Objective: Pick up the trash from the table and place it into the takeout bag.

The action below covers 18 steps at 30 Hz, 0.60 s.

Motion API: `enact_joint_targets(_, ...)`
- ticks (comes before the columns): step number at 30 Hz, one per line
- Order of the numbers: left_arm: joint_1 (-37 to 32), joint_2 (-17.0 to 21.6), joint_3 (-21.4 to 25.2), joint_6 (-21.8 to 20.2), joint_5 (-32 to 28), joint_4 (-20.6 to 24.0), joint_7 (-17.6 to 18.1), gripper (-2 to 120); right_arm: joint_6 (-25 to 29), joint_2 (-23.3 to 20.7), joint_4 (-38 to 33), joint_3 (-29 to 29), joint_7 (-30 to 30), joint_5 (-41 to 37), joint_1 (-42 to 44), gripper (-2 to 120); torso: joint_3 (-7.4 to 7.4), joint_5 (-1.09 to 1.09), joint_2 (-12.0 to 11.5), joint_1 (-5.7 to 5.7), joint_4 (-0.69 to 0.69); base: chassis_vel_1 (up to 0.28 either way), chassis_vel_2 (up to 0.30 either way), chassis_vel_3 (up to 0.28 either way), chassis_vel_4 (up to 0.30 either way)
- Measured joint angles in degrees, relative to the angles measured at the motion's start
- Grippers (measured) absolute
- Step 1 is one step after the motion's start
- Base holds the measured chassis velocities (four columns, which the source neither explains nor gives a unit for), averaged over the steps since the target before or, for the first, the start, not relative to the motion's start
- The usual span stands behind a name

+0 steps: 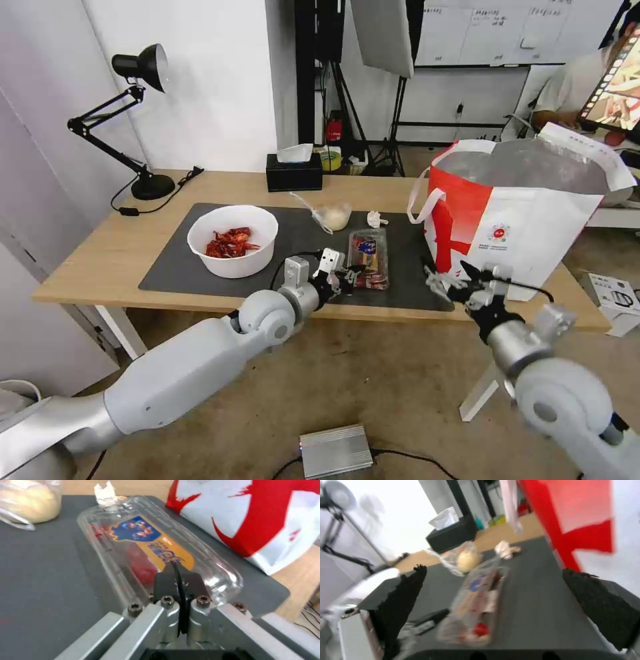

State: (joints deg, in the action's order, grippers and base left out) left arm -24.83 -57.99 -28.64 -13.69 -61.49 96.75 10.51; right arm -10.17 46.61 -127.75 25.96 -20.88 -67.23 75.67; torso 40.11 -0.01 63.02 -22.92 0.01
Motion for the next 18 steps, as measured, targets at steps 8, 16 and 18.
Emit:
enact_joint_targets(8,0.5,-0.8,-0.2,0.2,-0.4,-1.6,0.9,0,-1.6,2.8,1.2,-3.5,-5.6,-13.7,-5.9,100,0.00,0.00,0.0,0.00,0.00,0.000,0.000,0.000,0.000)
enact_joint_targets(16,0.7,-1.7,-1.1,0.4,-0.4,-2.2,1.1,0,-1.9,4.6,5.9,-5.4,-7.7,-17.8,-11.1,100,0.00,0.00,0.0,0.00,-0.01,0.000,0.000,0.000,0.000)
enact_joint_targets(18,0.8,-2.1,-1.2,0.6,-0.4,-2.5,1.1,0,-2.0,5.2,7.2,-5.8,-8.2,-18.8,-12.6,100,0.00,0.01,0.0,0.00,0.00,0.000,0.000,0.000,0.000)
